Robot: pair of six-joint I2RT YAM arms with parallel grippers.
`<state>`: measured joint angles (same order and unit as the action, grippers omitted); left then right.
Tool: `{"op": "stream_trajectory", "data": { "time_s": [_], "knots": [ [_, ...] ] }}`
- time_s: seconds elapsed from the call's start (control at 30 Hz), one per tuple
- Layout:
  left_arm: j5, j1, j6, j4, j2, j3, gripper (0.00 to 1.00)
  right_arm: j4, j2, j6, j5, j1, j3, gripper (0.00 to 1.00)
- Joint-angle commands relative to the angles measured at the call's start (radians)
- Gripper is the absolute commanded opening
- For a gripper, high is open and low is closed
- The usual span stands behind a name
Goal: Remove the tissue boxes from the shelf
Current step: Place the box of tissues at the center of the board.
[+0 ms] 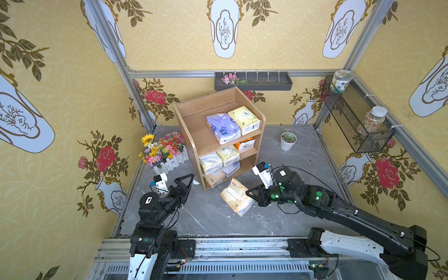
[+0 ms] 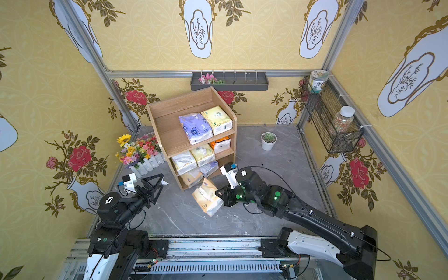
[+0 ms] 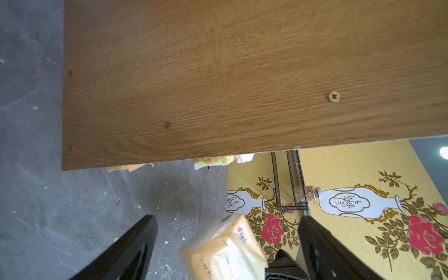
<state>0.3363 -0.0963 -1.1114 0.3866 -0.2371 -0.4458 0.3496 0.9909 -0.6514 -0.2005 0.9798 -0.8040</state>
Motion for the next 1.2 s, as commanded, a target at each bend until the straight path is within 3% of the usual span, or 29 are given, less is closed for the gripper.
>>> {"op": "stream_trajectory", "data": {
  "time_s": [0.0,0.27,0.4,0.53,0.7,0.83,0.93,1.17],
  "knots": [
    [0.017,-0.002,-0.050,0.045,-0.009,0.052,0.96,-0.250,0.039,-0.130,0.134,0.039,0.090,0.00],
    [-0.045,-0.085,-0.138,0.046,0.046,0.207,0.96,-0.539,0.160,-0.277,0.211,0.055,0.318,0.00],
    [-0.098,-0.174,-0.142,0.044,-0.004,0.235,0.96,-0.563,0.219,-0.289,0.188,0.070,0.361,0.00],
    [-0.236,-0.349,-0.187,0.011,-0.098,0.246,0.97,-0.459,0.212,-0.268,0.187,0.074,0.379,0.34],
    [-0.424,-0.669,-0.304,-0.161,-0.276,0.274,0.96,-0.195,0.149,-0.172,0.199,0.045,0.298,0.67],
    [-0.537,-0.836,-0.381,-0.225,-0.429,0.254,0.88,-0.106,0.108,-0.087,0.045,-0.094,0.239,0.68],
    [-0.607,-0.924,-0.425,-0.266,-0.487,0.239,0.77,-0.066,0.096,-0.035,-0.021,-0.173,0.198,0.68],
    [-0.662,-1.026,-0.461,-0.372,-0.620,0.211,0.63,-0.172,0.195,-0.069,-0.201,-0.259,0.188,0.60]
  ]
}}
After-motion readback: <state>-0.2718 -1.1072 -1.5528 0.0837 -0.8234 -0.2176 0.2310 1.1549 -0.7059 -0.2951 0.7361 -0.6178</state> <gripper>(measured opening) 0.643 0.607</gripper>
